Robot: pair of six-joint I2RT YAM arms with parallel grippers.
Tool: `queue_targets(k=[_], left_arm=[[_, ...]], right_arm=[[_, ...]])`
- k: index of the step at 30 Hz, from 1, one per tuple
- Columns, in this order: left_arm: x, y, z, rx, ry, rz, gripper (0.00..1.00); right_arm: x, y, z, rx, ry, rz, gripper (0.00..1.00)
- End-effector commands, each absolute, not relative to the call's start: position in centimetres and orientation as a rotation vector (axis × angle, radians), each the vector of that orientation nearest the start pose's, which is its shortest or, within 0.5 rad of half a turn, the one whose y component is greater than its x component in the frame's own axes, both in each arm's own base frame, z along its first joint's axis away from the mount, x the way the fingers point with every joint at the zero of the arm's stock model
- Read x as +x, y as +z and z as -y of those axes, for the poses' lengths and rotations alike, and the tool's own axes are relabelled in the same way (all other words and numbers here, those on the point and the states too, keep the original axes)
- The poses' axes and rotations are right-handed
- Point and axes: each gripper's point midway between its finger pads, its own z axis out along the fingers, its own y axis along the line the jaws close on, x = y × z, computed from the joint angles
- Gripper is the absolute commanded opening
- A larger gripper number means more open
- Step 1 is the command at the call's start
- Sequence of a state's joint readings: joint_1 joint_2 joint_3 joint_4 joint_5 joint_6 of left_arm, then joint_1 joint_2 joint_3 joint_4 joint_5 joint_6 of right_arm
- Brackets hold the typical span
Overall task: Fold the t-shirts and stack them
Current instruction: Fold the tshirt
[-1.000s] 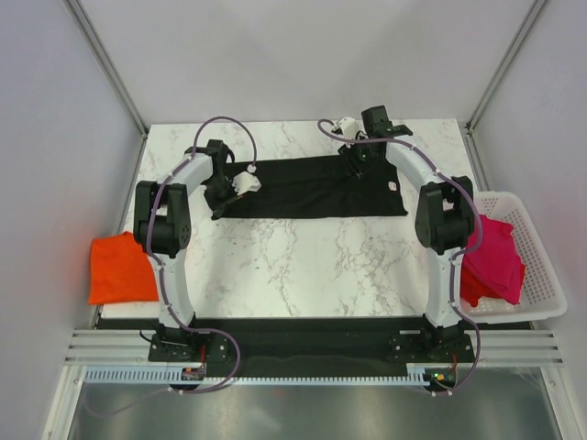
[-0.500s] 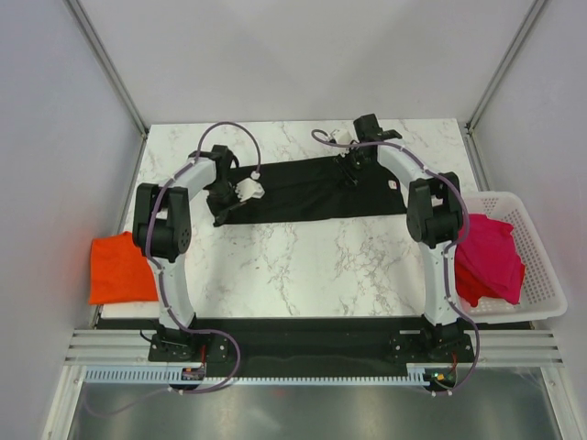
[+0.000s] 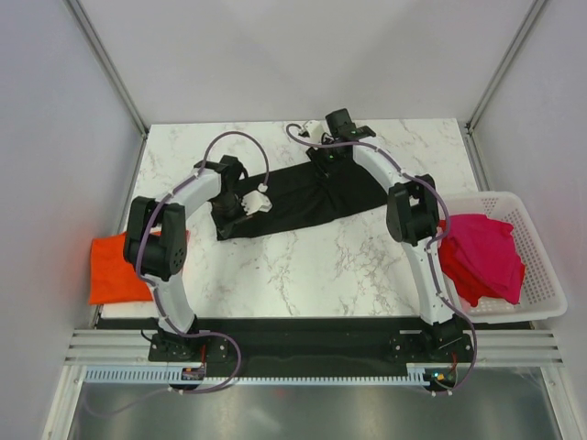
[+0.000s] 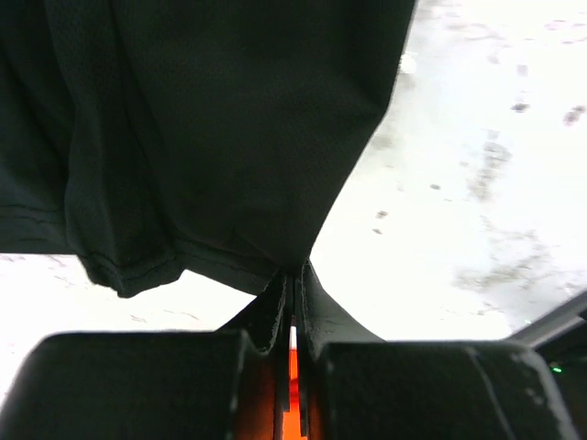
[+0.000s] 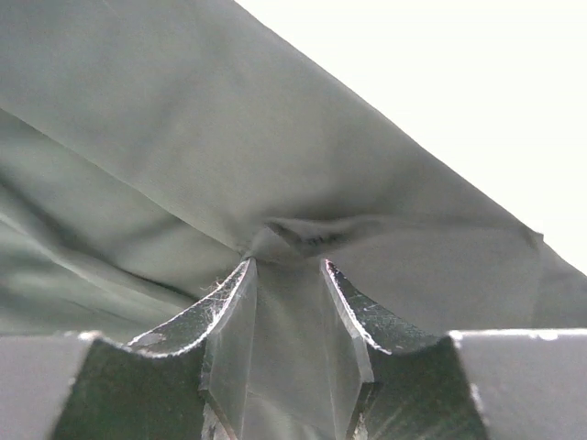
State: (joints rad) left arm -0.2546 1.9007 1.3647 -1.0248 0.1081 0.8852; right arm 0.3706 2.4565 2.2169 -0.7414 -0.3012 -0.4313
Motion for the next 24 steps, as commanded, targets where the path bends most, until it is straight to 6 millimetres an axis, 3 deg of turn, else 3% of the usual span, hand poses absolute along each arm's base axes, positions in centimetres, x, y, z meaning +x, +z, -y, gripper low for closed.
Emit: queue_targets(k=[1, 3, 5, 6, 8, 9, 10, 11, 13, 14, 16, 17, 20, 24], left_arm=[[29.2, 6.2, 8.2, 1.595, -0.177, -2.638, 0.04], [28.2, 6.6, 8.4, 1.569, -0.168, -2.665, 0.04], [27.0, 7.2, 8.8, 1.593, -0.166, -2.693, 0.04], [26.4, 7.4, 9.0, 1.586, -0.166, -2.715, 0.05], [25.4, 8.0, 9.7, 1.606, -0.172, -2.723, 0.05], [24.5, 8.3, 9.8, 1.613, -0.187, -2.754, 0.05], [24.0, 8.6, 10.1, 1.632, -0.187, -2.750, 0.05], [23.3, 9.1, 10.1, 1.627, -0.187, -2.778, 0.05], [22.5, 9.8, 10.4, 1.631, -0.198, -2.793, 0.05], [22.1, 10.3, 10.6, 1.631, -0.198, -2.794, 0.05], [20.6, 11.1, 10.7, 1.611, -0.221, -2.844, 0.05], [19.9, 11.6, 10.9, 1.614, -0.233, -2.840, 0.06], [17.8, 11.8, 10.6, 1.666, -0.257, -2.858, 0.06], [15.0, 12.4, 11.2, 1.710, -0.411, -2.914, 0.07]], right_arm=[[54.1, 10.8, -27.3, -1.033, 0.425, -2.148, 0.42], [54.2, 12.8, -27.0, -1.023, 0.391, -2.116, 0.42], [54.4, 14.1, -25.6, -1.013, 0.325, -2.105, 0.43], [54.3, 16.3, -25.0, -0.997, 0.305, -2.077, 0.43], [54.5, 17.2, -23.1, -0.957, 0.244, -2.083, 0.44], [54.4, 18.8, -22.2, -0.937, 0.213, -2.064, 0.45], [54.5, 19.3, -21.3, -0.925, 0.168, -2.060, 0.45], [54.0, 18.1, -20.1, -0.936, 0.138, -2.088, 0.45], [53.7, 19.3, -18.7, -0.915, 0.098, -2.062, 0.45], [53.0, 17.7, -17.6, -0.912, 0.090, -2.106, 0.45], [52.3, 17.6, -16.6, -0.918, 0.074, -2.110, 0.45], [51.5, 16.0, -15.9, -0.930, 0.062, -2.146, 0.45], [50.8, 13.7, -14.3, -0.930, 0.038, -2.194, 0.44], [50.3, 11.2, -13.5, -0.880, 0.070, -2.272, 0.42]])
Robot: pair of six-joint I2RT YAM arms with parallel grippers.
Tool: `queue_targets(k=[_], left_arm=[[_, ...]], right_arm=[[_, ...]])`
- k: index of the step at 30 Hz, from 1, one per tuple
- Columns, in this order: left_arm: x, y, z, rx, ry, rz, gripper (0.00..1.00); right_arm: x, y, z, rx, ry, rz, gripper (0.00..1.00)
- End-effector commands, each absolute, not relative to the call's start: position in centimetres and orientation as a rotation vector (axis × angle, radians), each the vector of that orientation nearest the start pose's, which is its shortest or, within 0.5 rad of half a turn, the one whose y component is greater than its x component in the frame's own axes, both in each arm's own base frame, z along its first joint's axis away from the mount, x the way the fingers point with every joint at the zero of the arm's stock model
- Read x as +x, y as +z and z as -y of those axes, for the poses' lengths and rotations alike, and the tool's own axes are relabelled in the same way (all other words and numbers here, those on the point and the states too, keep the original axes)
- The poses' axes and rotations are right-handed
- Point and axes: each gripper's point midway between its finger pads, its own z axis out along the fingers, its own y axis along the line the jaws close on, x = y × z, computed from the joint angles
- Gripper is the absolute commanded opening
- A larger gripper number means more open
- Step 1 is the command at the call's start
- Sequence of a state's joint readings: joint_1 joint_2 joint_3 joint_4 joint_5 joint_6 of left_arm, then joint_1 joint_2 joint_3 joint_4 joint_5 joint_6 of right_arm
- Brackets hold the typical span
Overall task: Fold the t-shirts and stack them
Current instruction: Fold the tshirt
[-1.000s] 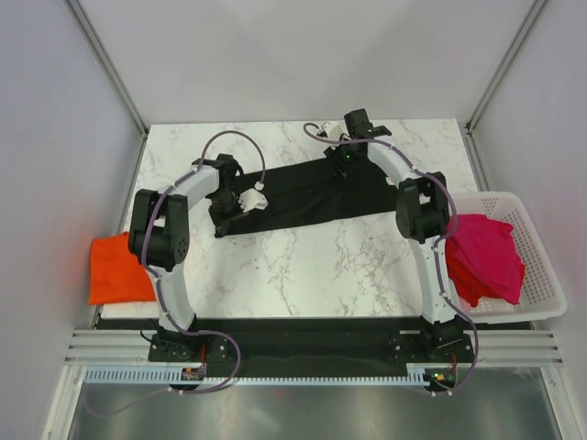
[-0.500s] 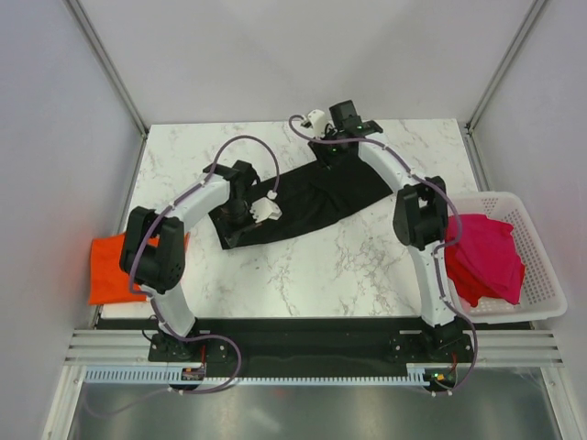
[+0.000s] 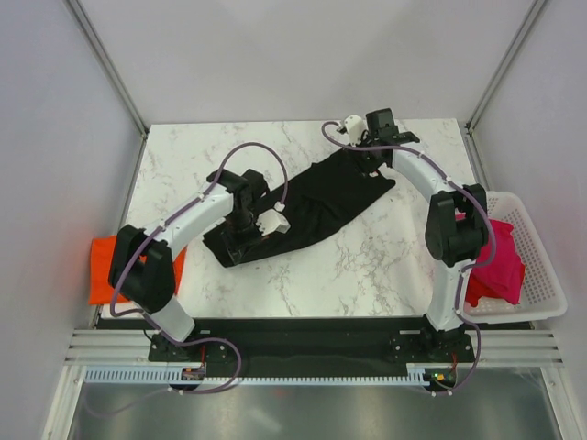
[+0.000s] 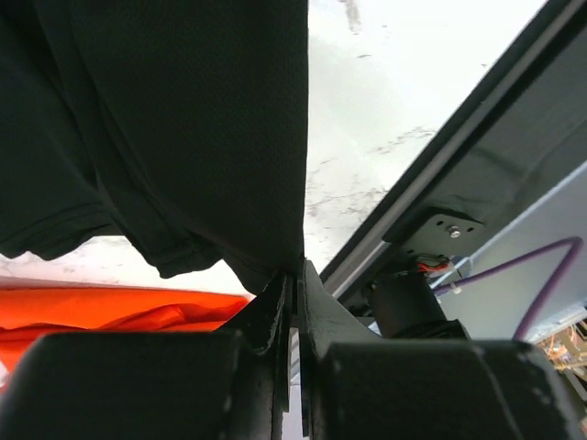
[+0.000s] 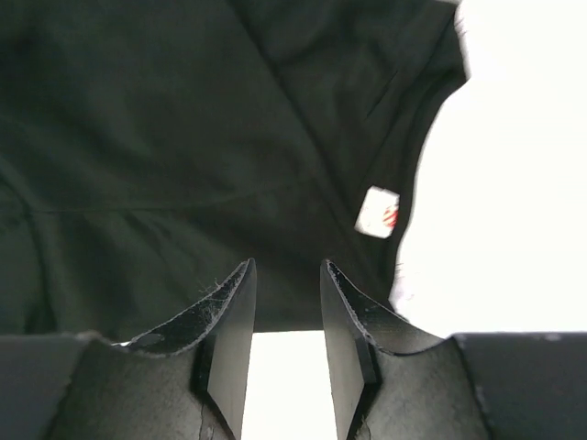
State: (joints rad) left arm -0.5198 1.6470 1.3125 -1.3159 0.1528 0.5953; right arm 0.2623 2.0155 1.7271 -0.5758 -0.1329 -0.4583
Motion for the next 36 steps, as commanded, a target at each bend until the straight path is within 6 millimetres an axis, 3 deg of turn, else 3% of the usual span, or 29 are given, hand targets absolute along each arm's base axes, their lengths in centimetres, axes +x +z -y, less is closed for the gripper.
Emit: queue_targets(k=[1, 6, 17, 20, 27, 30, 35, 36], left_arm=[[14.4, 12.7, 11.5, 1.733, -0.437, -2.923, 0.07], [13.5, 13.0, 13.7, 1.770, -0.558, -2.894, 0.07], [8.6, 12.0, 19.3, 2.140, -0.802, -2.746, 0.07], [7.7, 11.8, 21.8, 2.187, -0.907, -2.723, 0.07], [7.7, 11.0, 28.2, 2.308, -0.975, -2.575, 0.07], [7.2, 11.0, 29.8, 2.348, -0.987, -2.533, 0.07], [6.3, 11.5, 30.9, 2.372, -1.012, -2.469, 0.30], [6.2, 11.7, 30.9, 2.375, -1.012, -2.459, 0.33]], right_arm=[[50.1, 10.5, -13.4, -0.868, 0.075, -2.294, 0.42], [49.2, 9.3, -13.2, -0.830, 0.083, -2.344, 0.40], [48.1, 5.7, -10.9, -0.805, -0.032, -2.468, 0.38], [47.8, 4.9, -10.9, -0.795, -0.031, -2.495, 0.37], [47.8, 2.7, -10.7, -0.794, -0.023, -2.542, 0.37], [48.4, 2.0, -10.9, -0.789, -0.014, -2.548, 0.37], [50.3, -0.2, -11.8, -0.778, 0.019, -2.562, 0.37], [51.5, 0.4, -12.2, -0.768, 0.026, -2.541, 0.37]])
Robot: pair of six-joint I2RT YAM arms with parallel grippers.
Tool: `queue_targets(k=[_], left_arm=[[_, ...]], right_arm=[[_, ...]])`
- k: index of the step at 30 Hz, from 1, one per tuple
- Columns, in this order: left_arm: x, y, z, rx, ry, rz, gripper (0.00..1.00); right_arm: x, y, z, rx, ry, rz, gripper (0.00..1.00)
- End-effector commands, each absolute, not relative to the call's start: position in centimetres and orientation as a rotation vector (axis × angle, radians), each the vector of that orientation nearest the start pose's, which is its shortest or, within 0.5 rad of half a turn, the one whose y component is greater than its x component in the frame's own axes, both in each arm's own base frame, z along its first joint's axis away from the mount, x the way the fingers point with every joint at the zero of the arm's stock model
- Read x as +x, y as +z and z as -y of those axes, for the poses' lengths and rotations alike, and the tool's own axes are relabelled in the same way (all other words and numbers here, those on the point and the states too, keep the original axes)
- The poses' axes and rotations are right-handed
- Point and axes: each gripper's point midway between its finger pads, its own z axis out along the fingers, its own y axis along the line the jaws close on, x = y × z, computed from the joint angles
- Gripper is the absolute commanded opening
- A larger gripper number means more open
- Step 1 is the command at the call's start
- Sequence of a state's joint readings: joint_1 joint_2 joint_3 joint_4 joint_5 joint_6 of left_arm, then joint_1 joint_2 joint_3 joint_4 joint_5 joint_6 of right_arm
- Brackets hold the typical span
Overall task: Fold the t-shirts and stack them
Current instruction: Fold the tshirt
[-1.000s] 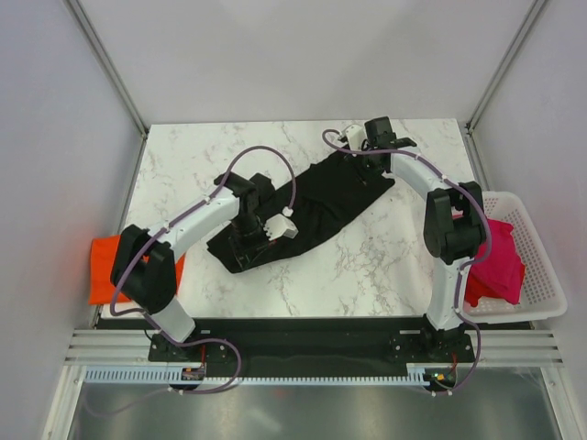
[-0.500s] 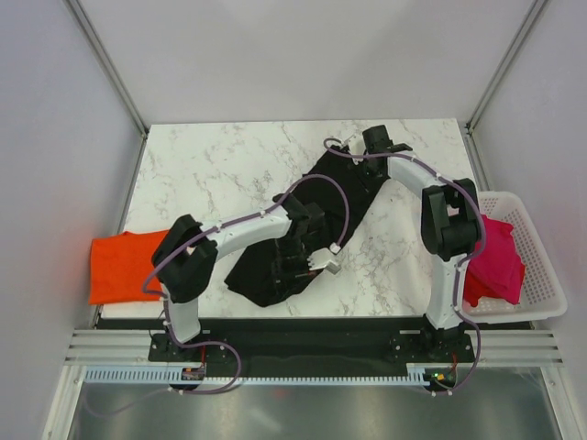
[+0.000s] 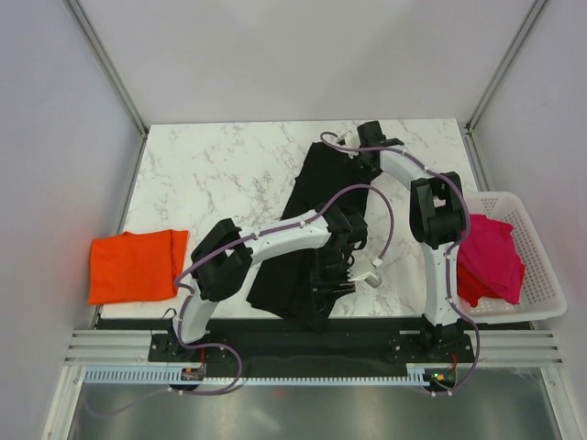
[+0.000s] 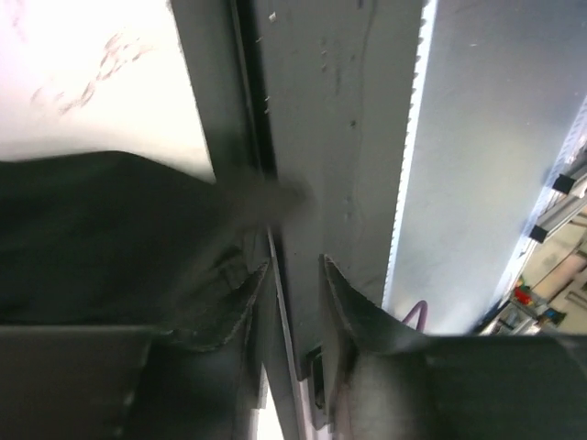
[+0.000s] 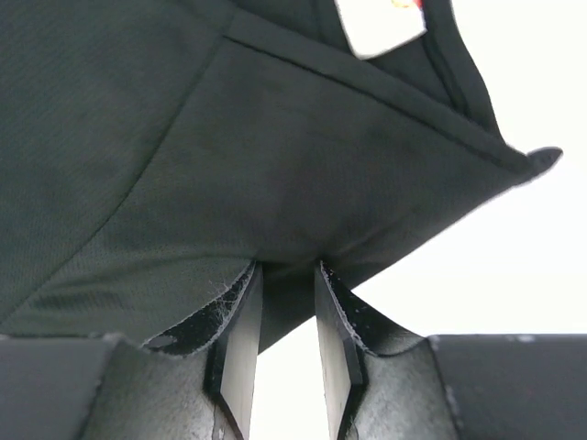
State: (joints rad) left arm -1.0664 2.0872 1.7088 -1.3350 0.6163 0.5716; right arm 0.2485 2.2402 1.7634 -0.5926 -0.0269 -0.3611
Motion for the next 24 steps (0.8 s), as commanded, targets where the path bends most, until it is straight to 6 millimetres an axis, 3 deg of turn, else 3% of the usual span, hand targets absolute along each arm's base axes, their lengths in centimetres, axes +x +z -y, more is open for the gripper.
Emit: queue_targets(k=[1, 2, 5, 6, 8, 9, 11, 12, 13, 14, 15, 16, 17, 18, 19, 20, 21, 22, 23, 24], left_arm=[[6.2, 12.0, 31.0, -1.817, 0.775, 1.881, 0.46], [6.4, 12.2, 30.9, -1.836, 0.764, 1.890, 0.64], [7.3, 13.1, 31.1, -1.909, 0.745, 1.917, 0.65], [7.8, 13.3, 31.2, -1.935, 0.733, 1.930, 0.65], [9.0, 13.6, 31.3, -1.987, 0.710, 1.981, 0.63], [10.2, 13.6, 31.5, -2.005, 0.713, 2.027, 0.61], [12.3, 13.6, 31.2, -1.995, 0.668, 2.128, 0.56], [14.5, 13.9, 30.8, -1.957, 0.671, 2.213, 0.53], [16.0, 14.1, 30.5, -1.934, 0.678, 2.272, 0.51], [17.7, 14.3, 30.1, -1.910, 0.672, 2.339, 0.48], [21.0, 14.7, 28.8, -1.835, 0.681, 2.463, 0.46], [22.9, 14.8, 28.3, -1.796, 0.686, 2.539, 0.44], [24.6, 14.8, 27.6, -1.745, 0.693, 2.597, 0.41], [27.4, 15.4, 26.1, -1.657, 0.712, 2.703, 0.40], [28.8, 14.5, 25.5, -1.574, 0.713, 2.736, 0.40], [29.5, 14.4, 25.1, -1.518, 0.748, 2.755, 0.38], [30.7, 14.4, 24.3, -1.459, 0.778, 2.789, 0.38], [31.0, 13.5, 24.1, -1.415, 0.797, 2.780, 0.37], [30.8, 13.2, 24.3, -1.380, 0.849, 2.764, 0.33], [30.7, 12.6, 24.1, -1.336, 0.874, 2.748, 0.30]], right_arm=[[51.9, 0.3, -12.5, -0.763, 0.034, -2.539, 0.37], [52.2, -0.9, -12.7, -0.762, 0.050, -2.554, 0.37], [55.2, -0.9, -13.7, -0.730, 0.065, -2.516, 0.37], [56.1, 0.3, -14.0, -0.718, 0.070, -2.483, 0.37], [57.3, -0.3, -14.6, -0.704, 0.092, -2.470, 0.38], [58.7, 1.4, -15.3, -0.696, 0.108, -2.416, 0.39], [59.5, 2.7, -15.8, -0.696, 0.084, -2.376, 0.41], [59.7, 3.6, -15.6, -0.692, 0.049, -2.360, 0.41], [59.7, 4.5, -15.5, -0.686, 0.038, -2.346, 0.42], [59.7, 7.3, -15.3, -0.668, 0.030, -2.309, 0.43], [59.1, 7.5, -14.7, -0.660, 0.021, -2.317, 0.43], [59.0, 10.8, -14.0, -0.633, -0.001, -2.273, 0.44], [58.8, 11.9, -13.7, -0.612, -0.010, -2.255, 0.44], [57.8, 11.6, -13.2, -0.607, -0.009, -2.278, 0.45], [57.3, 14.0, -13.0, -0.597, -0.011, -2.245, 0.45], [56.7, 14.5, -13.0, -0.589, -0.006, -2.245, 0.45], [55.6, 13.3, -12.8, -0.587, 0.006, -2.283, 0.45], [54.7, 14.2, -13.2, -0.585, 0.046, -2.276, 0.45], [53.8, 13.8, -13.5, -0.590, 0.069, -2.293, 0.45], [52.2, 11.8, -13.6, -0.598, 0.092, -2.349, 0.45]])
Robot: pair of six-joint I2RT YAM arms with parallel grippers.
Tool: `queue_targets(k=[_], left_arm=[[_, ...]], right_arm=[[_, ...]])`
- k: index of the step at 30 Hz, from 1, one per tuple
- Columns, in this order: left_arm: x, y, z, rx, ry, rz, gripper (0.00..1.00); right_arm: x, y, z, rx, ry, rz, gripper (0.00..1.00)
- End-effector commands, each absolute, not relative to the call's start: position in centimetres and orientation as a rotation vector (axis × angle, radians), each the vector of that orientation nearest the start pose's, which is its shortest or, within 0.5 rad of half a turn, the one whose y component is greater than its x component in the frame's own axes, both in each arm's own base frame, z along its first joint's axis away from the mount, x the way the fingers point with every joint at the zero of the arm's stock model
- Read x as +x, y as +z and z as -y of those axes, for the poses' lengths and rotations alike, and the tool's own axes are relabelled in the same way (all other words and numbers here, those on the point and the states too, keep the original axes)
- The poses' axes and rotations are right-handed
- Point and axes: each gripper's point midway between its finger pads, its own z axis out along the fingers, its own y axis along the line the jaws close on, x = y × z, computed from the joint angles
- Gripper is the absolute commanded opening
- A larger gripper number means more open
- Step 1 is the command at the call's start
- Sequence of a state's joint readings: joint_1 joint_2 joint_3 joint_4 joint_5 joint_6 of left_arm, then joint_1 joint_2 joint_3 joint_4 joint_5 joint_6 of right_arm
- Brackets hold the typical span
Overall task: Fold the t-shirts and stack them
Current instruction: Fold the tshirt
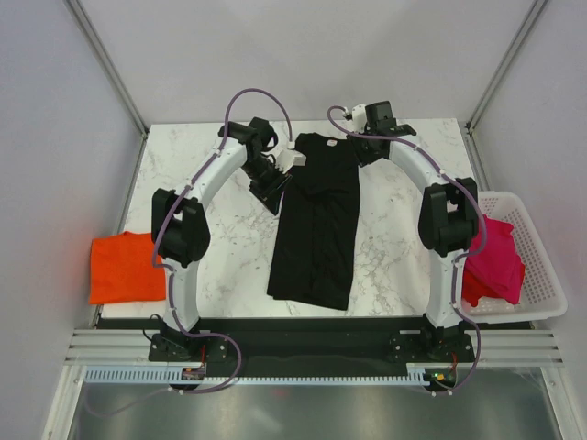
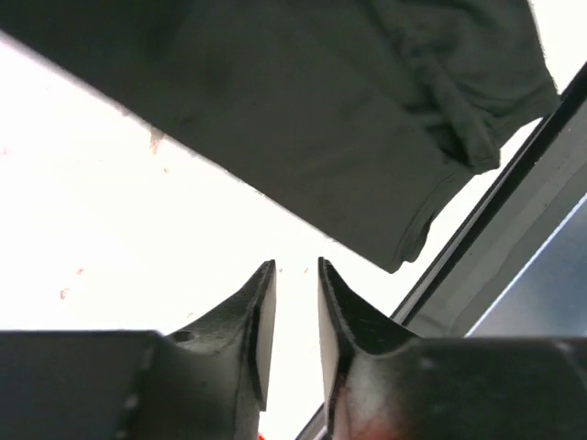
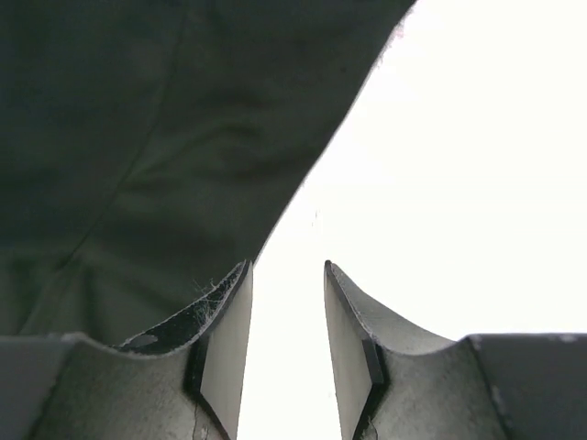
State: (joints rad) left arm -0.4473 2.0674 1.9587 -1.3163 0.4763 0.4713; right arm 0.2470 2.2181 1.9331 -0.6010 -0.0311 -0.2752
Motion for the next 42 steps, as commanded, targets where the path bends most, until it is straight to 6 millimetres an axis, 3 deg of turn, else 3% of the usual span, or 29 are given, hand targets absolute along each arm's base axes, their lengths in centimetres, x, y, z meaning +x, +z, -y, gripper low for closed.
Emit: queue_targets(k=[1, 2, 4, 10, 20, 24, 31, 34, 36, 38, 39, 40, 41, 42], left_arm=[[30.4, 12.1, 24.1, 1.300, -0.889, -2.698, 0.29], [30.1, 11.2, 24.3, 1.287, -0.941, -2.713, 0.27], [29.7, 10.4, 24.5, 1.282, -0.994, -2.717, 0.26], [28.8, 7.8, 25.2, 1.233, -1.109, -2.730, 0.23], [25.6, 3.0, 25.7, 1.153, -1.288, -2.843, 0.21], [25.4, 1.7, 26.4, 1.165, -1.288, -2.871, 0.21], [26.3, 0.8, 28.2, 1.209, -1.284, -2.858, 0.21], [26.7, 1.7, 28.7, 1.229, -1.261, -2.832, 0.20], [26.9, 4.6, 28.5, 1.241, -1.205, -2.792, 0.18], [26.9, 7.6, 27.3, 1.270, -1.081, -2.742, 0.21], [26.8, 12.0, 26.7, 1.278, -1.019, -2.627, 0.26], [26.4, 13.0, 25.4, 1.279, -0.932, -2.624, 0.47], [26.3, 14.2, 24.7, 1.242, -0.877, -2.618, 0.57], [26.1, 16.9, 24.0, 1.216, -0.821, -2.554, 0.63]], right_arm=[[51.2, 11.8, -14.0, -0.609, 0.112, -2.358, 0.45], [49.5, 10.0, -14.4, -0.625, 0.168, -2.407, 0.44], [48.1, 9.0, -15.0, -0.648, 0.223, -2.439, 0.43], [47.0, 5.7, -15.8, -0.674, 0.281, -2.514, 0.39], [48.3, 2.6, -16.7, -0.738, 0.245, -2.537, 0.38], [49.0, 0.8, -16.6, -0.761, 0.223, -2.552, 0.38], [51.0, 0.3, -16.8, -0.780, 0.191, -2.524, 0.37], [51.5, 0.4, -16.7, -0.784, 0.177, -2.515, 0.37], [51.8, 2.4, -16.6, -0.776, 0.174, -2.487, 0.37], [50.3, 3.9, -16.1, -0.781, 0.185, -2.494, 0.38], [49.8, 7.8, -16.2, -0.773, 0.204, -2.427, 0.38], [49.0, 9.1, -15.9, -0.763, 0.218, -2.411, 0.39], [46.8, 8.6, -15.4, -0.760, 0.240, -2.444, 0.40], [45.7, 12.2, -15.6, -0.748, 0.273, -2.376, 0.42]])
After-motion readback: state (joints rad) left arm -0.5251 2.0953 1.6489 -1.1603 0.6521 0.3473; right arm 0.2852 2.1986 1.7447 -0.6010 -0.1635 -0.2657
